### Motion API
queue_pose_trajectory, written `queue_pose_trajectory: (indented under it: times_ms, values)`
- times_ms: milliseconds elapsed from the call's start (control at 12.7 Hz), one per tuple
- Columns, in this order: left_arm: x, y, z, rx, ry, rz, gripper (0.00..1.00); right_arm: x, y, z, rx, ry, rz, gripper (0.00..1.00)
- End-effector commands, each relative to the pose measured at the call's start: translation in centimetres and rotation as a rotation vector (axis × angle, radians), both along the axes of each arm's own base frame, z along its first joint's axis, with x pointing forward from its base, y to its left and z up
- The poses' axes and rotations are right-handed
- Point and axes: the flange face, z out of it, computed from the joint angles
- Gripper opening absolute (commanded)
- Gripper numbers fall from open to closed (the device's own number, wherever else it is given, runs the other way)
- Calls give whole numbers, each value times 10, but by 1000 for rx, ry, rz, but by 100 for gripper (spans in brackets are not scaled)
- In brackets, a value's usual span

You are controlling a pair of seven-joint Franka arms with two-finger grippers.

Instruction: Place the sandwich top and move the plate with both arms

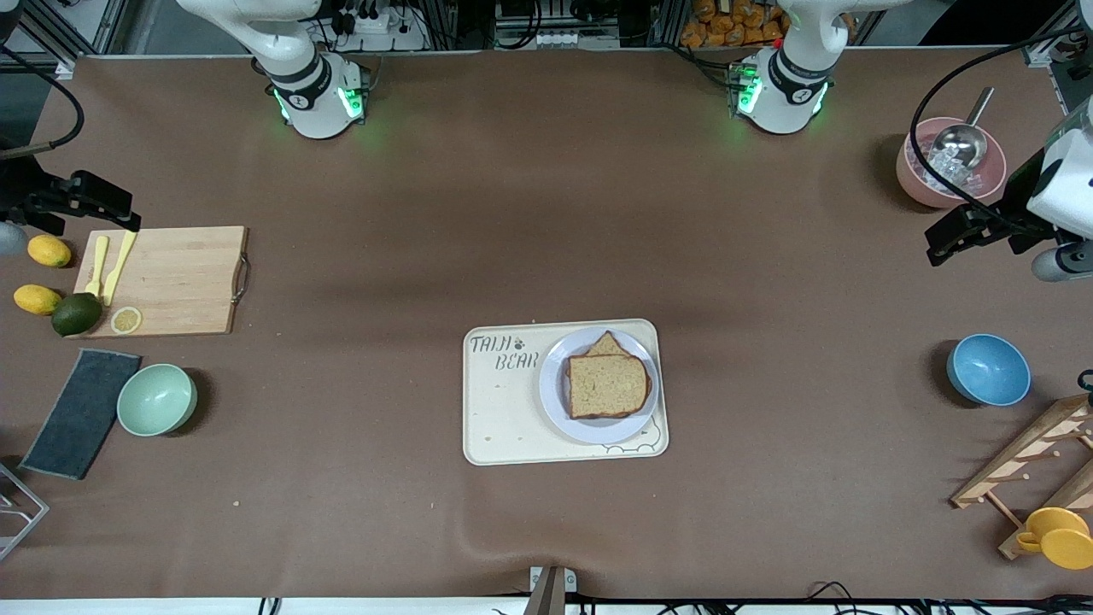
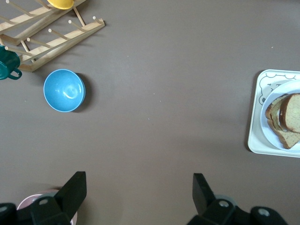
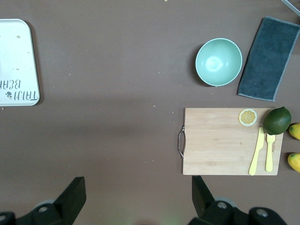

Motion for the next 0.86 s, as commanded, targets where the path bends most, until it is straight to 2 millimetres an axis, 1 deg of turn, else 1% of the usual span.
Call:
queue_pose_trajectory:
  times_ms: [0,78,157,235,392,549,706,785]
  values:
    - [-17,-1,4,-10,-13,-15,100,-1,-1,-1,3,-2,6,100]
    - [-17,1,5,-10,-16,-12,100,-1,-2,-1,3,-2,3,100]
    - [-13,-6,1,-11,-10,-24,100,-1,-2,-1,3,-2,4,100]
    - [-9,-8,-5,-4,0,-29,100,-1,-2,-1,3,-2,2,100]
    - [-4,-7,-4,-17,-3,-26,100,-1,-6,0,3,-4,-2,100]
    - [-5,-5,-9,-85,15,10,100,-1,-4,-1,3,-2,1,100]
    - [-6,-7,-11,-93,24,45,100,-1,-5,-1,3,-2,-1,100]
    - [-6,-6,-12,-83,27,21,100,-1,-5,0,3,-2,-1,100]
